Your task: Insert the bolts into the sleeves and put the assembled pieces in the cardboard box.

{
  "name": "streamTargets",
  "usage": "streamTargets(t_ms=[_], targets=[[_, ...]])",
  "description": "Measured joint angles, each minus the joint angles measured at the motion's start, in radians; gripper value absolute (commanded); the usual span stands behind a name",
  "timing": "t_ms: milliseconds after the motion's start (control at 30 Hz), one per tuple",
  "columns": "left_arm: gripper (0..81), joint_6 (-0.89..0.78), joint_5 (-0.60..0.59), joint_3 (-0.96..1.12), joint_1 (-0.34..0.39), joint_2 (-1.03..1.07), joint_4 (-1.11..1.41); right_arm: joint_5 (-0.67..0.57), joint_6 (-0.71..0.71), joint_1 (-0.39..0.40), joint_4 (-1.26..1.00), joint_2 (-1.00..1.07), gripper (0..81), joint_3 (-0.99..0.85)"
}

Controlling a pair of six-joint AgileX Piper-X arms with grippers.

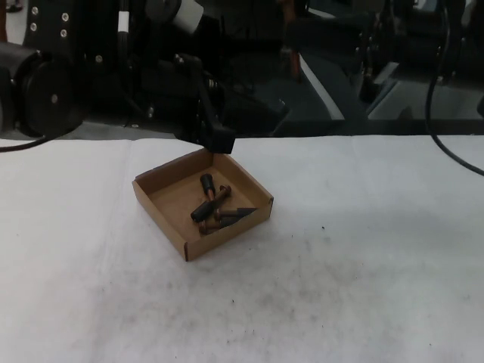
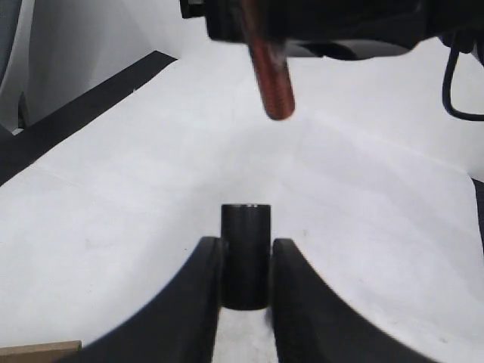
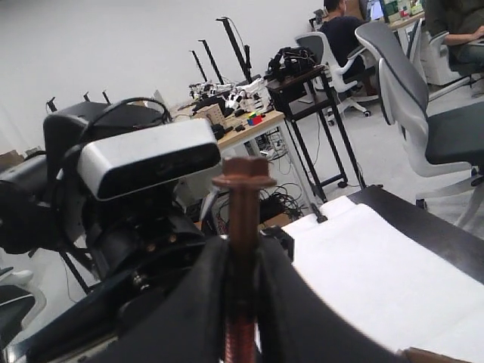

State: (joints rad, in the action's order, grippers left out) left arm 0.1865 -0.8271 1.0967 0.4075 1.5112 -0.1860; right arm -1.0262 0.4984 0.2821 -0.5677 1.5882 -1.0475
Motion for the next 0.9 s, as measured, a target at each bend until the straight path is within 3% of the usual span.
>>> streamTargets(t_ms=[900], targets=[[0.8, -0.003, 0.0, 0.0, 0.0, 0.0, 0.038, -0.002, -0.001, 0.003, 0.037, 0.024, 0.2, 0.034]])
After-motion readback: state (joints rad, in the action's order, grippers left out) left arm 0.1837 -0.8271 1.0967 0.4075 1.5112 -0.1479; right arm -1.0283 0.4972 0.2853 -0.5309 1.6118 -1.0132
